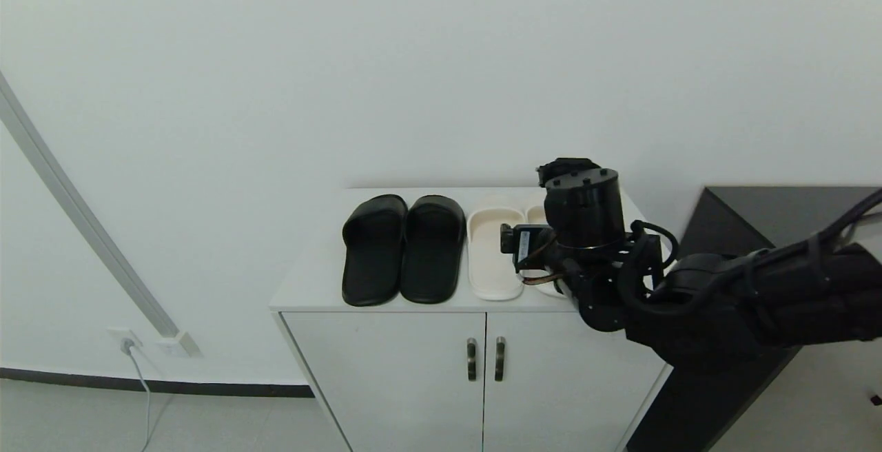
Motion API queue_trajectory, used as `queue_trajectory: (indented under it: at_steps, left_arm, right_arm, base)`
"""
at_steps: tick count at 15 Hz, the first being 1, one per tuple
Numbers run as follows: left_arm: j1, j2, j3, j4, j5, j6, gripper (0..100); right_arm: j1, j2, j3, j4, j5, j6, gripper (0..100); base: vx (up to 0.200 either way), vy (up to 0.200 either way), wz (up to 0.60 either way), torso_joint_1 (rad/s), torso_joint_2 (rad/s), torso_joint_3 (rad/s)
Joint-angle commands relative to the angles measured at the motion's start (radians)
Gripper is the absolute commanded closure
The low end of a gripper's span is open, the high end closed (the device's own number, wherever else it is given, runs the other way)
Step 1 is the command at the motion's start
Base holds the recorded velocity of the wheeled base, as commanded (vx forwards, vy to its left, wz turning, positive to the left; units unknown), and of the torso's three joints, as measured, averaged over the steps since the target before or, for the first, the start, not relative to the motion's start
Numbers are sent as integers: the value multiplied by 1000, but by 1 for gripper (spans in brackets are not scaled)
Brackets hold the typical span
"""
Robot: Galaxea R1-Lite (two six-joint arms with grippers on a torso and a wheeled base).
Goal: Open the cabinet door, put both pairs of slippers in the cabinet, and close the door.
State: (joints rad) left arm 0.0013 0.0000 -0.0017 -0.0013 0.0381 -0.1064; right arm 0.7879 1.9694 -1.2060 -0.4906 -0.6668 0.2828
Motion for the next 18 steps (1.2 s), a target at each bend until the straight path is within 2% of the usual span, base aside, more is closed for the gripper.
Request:
queue_trajectory:
  at_steps: [1,6,11,15,16,18]
  left_arm:
    - [0,2,0,0,0,-1,100]
    - [0,0,0,0,0,-1,100]
    - [0,2,0,0,0,-1,100]
    - [0,0,0,0,0,-3,100]
    - [0,0,0,0,0,-3,100]
    - [0,0,0,0,0,-3,100]
  right_arm:
    - [-10,106,-75,1,-25,-1,0]
    - [-64,195,-198,43,-27,-7,0]
    - [-79,309,-425,139,-23,-27,0]
    - [-102,384,-532,152,-23,-60,0]
    - [-102,388,-532,150,-25,-66,100]
    - [-108,388,-534,149,-25,-71,100]
  base:
    - [0,0,0,0,0,0]
    - [0,0,0,0,0,0]
    - [0,0,0,0,0,0]
    - [0,0,0,0,0,0]
    - [0,0,0,0,0,0]
    - [0,0,0,0,0,0]
